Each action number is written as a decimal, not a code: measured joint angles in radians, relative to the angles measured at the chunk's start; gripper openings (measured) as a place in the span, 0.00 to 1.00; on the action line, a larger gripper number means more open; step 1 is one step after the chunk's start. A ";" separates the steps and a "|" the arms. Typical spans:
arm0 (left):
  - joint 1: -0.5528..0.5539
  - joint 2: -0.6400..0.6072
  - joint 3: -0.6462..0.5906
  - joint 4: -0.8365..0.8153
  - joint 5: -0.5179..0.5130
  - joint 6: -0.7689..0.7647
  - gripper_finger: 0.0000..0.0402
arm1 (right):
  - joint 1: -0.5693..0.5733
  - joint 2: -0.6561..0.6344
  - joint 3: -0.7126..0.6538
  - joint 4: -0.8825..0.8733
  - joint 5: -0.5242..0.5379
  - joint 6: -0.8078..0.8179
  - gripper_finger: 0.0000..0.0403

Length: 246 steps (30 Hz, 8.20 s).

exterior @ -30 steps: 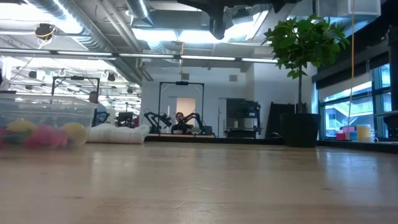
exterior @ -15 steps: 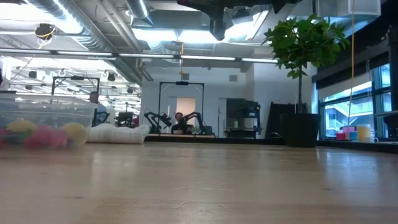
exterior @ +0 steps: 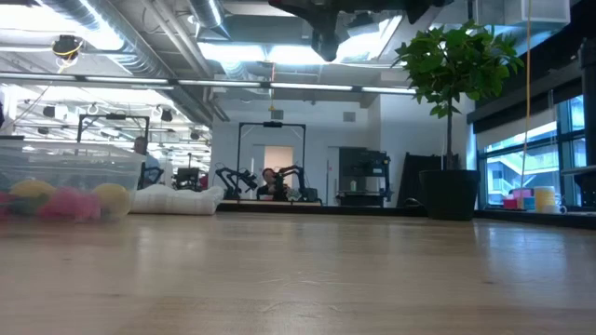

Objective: Pick and placing Produce into tupperware
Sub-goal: Put the red raspberry into the transparent bin, then put the black cherry into the transparent bin

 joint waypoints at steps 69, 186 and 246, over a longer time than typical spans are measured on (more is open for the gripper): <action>-0.112 -0.119 -0.236 -1.240 0.270 -1.778 0.25 | -0.014 0.000 0.000 -0.448 0.053 -0.174 0.58; -0.038 -0.019 -0.080 -0.343 0.109 -0.779 0.53 | 0.396 -0.276 -0.639 -0.893 0.279 0.832 0.50; 0.029 0.192 -0.081 0.249 0.108 0.096 0.53 | 0.085 -0.276 -0.646 0.534 0.315 0.514 0.31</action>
